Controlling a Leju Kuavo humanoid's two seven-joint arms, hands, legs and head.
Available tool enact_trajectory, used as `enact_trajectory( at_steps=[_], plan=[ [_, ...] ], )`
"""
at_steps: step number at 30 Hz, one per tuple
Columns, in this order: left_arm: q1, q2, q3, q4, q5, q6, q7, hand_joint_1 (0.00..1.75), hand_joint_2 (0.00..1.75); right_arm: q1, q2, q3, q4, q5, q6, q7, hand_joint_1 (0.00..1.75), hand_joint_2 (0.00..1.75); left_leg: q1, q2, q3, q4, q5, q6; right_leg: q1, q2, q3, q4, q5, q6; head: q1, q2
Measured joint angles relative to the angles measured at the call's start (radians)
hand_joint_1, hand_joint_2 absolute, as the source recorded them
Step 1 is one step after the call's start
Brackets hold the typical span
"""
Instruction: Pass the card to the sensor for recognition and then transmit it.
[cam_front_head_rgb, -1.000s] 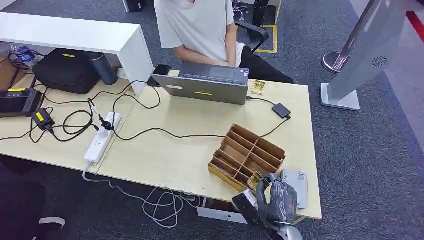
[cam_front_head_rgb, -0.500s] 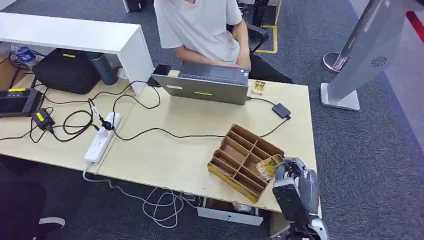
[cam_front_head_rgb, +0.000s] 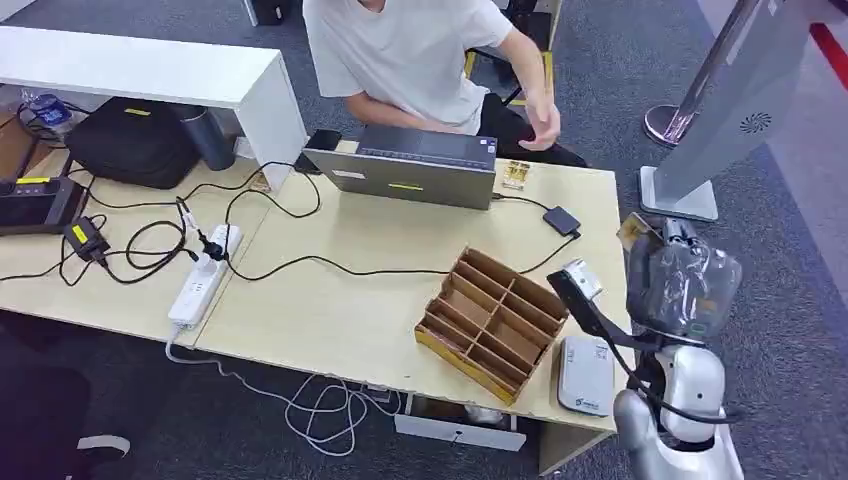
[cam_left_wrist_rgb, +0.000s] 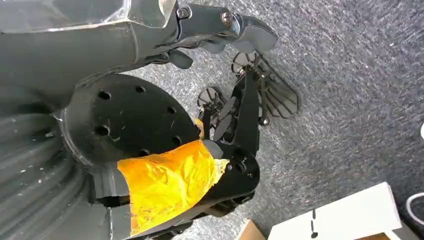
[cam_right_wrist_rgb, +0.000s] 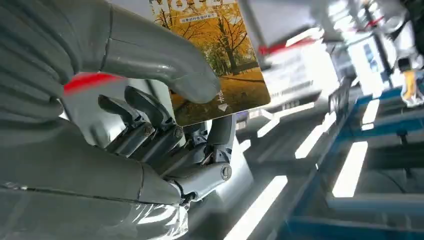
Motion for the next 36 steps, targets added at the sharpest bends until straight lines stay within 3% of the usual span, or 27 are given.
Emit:
enact_trajectory(
  at_steps=[5,7,13,16,23,24,29,36],
  plan=[
    [-0.004,0.005,0.0,0.0,0.004,0.029,0.001,0.0,1.75,-0.088,-0.042,0.003,0.071,0.091,-0.01,0.066,1.75,1.75,0.0,0.0,0.0,0.0,0.001,0.0,0.0,0.0,0.0,0.0,0.0,0.0,-0.001,0.0],
    [-0.005,0.003,0.0,0.0,0.005,0.049,-0.004,0.0,1.75,-0.117,-0.066,0.019,0.084,0.094,-0.011,0.113,1.75,1.75,0.0,-0.001,-0.001,0.0,0.001,0.0,0.0,-0.001,0.0,0.0,0.0,0.0,-0.001,0.0],
    [-0.007,0.003,0.0,0.0,0.006,0.058,-0.004,0.0,1.75,-0.154,-0.106,0.039,0.112,0.095,-0.011,0.133,1.75,1.75,0.0,-0.001,-0.001,0.0,0.001,0.0,0.0,-0.001,-0.001,0.0,0.0,0.0,0.0,0.0],
    [-0.007,0.003,0.0,0.0,0.016,0.055,-0.008,0.0,1.75,-0.17,-0.132,0.076,0.118,0.095,-0.01,0.195,1.75,1.75,0.0,0.0,-0.001,0.0,0.001,0.0,0.0,0.0,-0.001,0.0,0.0,0.0,-0.001,0.0],
    [-0.008,0.003,0.008,0.0,0.032,0.045,-0.023,0.0,1.75,-0.188,-0.149,0.101,0.135,0.095,-0.011,0.183,1.75,1.75,0.0,0.0,-0.001,0.0,0.001,0.0,0.0,-0.001,-0.001,0.0,0.0,0.0,0.0,0.0],
    [-0.008,0.003,0.008,0.0,0.033,0.041,-0.024,0.0,1.75,-0.188,-0.149,0.101,0.137,0.095,-0.011,0.18,0.0,1.75,0.0,0.0,-0.001,0.0,0.001,0.0,0.0,-0.001,-0.001,0.0,0.0,0.0,0.0,0.0],
    [-0.009,0.001,0.027,0.0,0.058,0.029,-0.069,0.0,1.75,-0.176,-0.148,0.101,0.139,0.095,-0.013,0.155,0.0,1.75,0.0,-0.001,-0.001,0.0,0.001,0.0,0.0,-0.001,-0.001,0.0,0.0,0.0,0.0,0.0],
    [-0.009,-0.002,0.029,0.0,0.031,0.071,-0.05,0.0,1.75,-0.148,-0.149,0.101,0.135,0.095,-0.01,0.176,0.0,1.75,0.0,0.0,-0.002,0.0,0.001,0.0,0.0,0.0,-0.002,0.0,0.0,0.0,-0.001,0.0]
  ],
)
